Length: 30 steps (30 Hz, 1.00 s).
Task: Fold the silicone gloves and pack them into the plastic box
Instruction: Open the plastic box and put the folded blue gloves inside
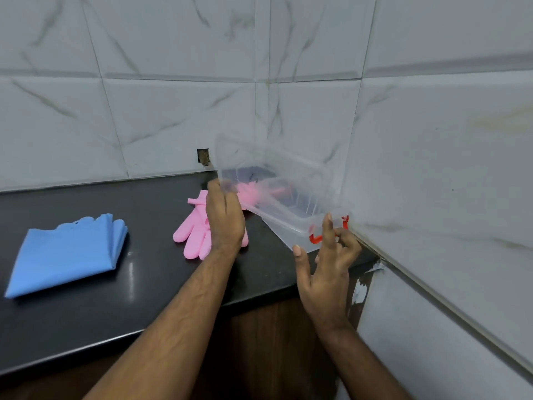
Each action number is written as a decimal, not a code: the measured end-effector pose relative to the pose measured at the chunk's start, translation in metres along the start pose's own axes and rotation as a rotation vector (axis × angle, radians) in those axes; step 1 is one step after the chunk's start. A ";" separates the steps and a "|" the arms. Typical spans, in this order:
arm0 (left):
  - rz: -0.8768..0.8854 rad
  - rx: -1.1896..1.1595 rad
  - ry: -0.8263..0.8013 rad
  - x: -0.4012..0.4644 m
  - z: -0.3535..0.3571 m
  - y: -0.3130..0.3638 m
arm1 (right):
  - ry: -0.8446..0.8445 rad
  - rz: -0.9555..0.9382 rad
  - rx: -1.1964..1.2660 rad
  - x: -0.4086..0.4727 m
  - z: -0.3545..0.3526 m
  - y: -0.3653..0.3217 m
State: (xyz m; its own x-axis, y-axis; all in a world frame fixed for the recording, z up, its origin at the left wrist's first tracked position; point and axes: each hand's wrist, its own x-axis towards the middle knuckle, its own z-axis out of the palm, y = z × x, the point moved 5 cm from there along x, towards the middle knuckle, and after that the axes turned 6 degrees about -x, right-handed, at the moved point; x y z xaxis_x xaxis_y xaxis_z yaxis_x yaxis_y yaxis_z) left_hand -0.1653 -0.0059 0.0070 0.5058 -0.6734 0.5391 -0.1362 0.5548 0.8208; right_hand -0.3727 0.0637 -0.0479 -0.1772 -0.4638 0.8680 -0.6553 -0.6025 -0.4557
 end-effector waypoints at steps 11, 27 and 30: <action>-0.003 0.176 0.119 -0.034 -0.065 0.025 | -0.132 0.050 0.233 -0.032 0.012 -0.041; -0.200 0.557 0.066 -0.075 -0.183 0.054 | -0.384 0.495 0.590 -0.017 0.018 -0.078; -0.176 0.702 -0.105 -0.080 -0.180 0.057 | -0.402 0.468 0.489 -0.017 0.017 -0.076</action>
State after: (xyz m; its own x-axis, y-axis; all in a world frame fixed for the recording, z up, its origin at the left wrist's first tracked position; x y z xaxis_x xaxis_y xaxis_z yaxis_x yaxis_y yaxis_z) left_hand -0.0598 0.1675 -0.0234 0.4906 -0.7869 0.3744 -0.5924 0.0139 0.8055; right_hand -0.3077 0.1064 -0.0312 -0.0142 -0.8830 0.4692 -0.1643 -0.4609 -0.8721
